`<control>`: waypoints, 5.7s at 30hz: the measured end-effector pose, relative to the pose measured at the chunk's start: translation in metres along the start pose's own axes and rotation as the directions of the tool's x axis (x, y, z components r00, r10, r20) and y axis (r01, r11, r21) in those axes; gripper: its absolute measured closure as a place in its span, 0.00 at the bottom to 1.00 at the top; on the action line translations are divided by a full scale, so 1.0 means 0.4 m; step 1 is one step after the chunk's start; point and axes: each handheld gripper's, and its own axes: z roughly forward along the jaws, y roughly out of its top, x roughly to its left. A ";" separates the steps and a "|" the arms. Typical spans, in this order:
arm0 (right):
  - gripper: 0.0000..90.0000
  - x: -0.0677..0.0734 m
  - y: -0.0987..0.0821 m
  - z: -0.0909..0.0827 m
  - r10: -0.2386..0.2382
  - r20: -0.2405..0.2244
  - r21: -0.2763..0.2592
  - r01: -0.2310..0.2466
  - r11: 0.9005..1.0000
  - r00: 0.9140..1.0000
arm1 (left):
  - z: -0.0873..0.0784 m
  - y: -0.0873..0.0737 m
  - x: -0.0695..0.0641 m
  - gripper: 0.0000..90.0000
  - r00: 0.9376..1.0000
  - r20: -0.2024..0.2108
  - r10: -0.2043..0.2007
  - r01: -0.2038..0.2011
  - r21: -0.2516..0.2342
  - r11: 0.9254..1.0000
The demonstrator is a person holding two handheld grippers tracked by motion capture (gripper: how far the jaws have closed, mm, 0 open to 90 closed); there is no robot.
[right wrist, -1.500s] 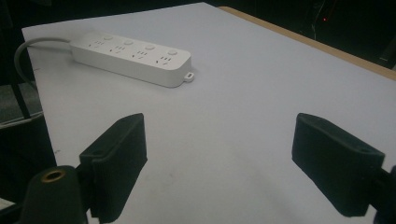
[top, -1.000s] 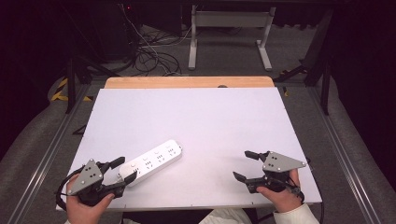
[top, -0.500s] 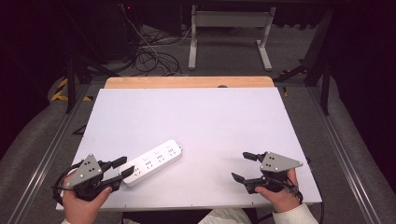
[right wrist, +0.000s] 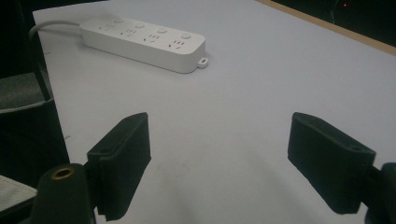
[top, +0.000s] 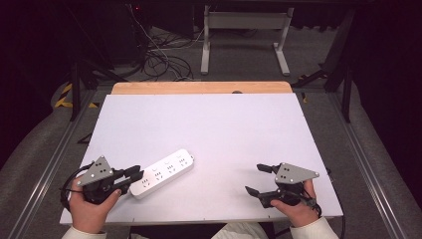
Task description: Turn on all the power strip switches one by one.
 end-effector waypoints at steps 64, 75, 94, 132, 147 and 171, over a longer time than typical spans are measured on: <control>0.25 -0.005 -0.004 -0.004 0.002 -0.014 0.001 -0.002 1.000 1.000 | 0.122 -0.032 0.092 1.00 0.997 -0.043 -0.069 0.079 0.331 0.940; 0.25 -0.004 -0.004 -0.004 0.000 -0.012 0.002 0.000 1.000 1.000 | 0.127 -0.035 0.090 1.00 0.996 -0.043 -0.084 0.093 0.328 0.940; 0.25 -0.001 -0.004 -0.008 -0.008 -0.013 0.000 0.008 1.000 1.000 | 0.131 -0.038 0.083 1.00 0.995 -0.051 -0.091 0.103 0.333 0.937; 0.25 -0.007 -0.008 -0.008 0.002 -0.012 0.001 -0.002 1.000 1.000 | 0.090 0.028 0.053 1.00 0.998 -0.054 -0.032 0.040 0.153 0.987; 0.25 -0.006 -0.009 -0.004 -0.002 -0.020 0.003 0.002 1.000 1.000 | 0.167 0.028 0.055 1.00 0.999 -0.029 -0.042 0.047 0.215 0.975; 0.25 -0.004 -0.009 -0.004 -0.006 -0.024 0.005 0.006 1.000 1.000 | 0.212 0.006 0.064 1.00 0.999 -0.038 -0.036 0.045 0.276 0.960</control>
